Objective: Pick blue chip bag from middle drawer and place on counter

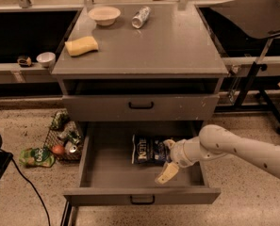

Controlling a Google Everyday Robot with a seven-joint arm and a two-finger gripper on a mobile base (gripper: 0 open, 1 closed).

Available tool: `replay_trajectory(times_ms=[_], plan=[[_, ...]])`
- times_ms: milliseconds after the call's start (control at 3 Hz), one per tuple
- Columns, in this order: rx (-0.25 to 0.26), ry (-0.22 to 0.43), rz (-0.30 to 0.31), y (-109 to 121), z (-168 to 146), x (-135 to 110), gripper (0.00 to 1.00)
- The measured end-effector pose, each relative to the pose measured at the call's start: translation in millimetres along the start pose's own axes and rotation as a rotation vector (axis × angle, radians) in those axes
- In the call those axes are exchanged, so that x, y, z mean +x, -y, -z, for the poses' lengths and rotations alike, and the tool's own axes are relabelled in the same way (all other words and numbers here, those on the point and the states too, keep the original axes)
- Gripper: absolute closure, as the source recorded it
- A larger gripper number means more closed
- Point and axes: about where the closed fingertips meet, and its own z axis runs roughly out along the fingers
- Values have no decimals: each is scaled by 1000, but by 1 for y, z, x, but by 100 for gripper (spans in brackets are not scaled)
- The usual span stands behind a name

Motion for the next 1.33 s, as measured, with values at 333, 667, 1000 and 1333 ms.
replay_trajectory(times_ms=[333, 667, 1000, 1333], plan=[[8, -4, 33, 14, -12, -1, 0], [39, 26, 97, 36, -31, -8, 0], [74, 82, 130, 53, -52, -10, 0], [65, 137, 140, 64, -81, -10, 0]])
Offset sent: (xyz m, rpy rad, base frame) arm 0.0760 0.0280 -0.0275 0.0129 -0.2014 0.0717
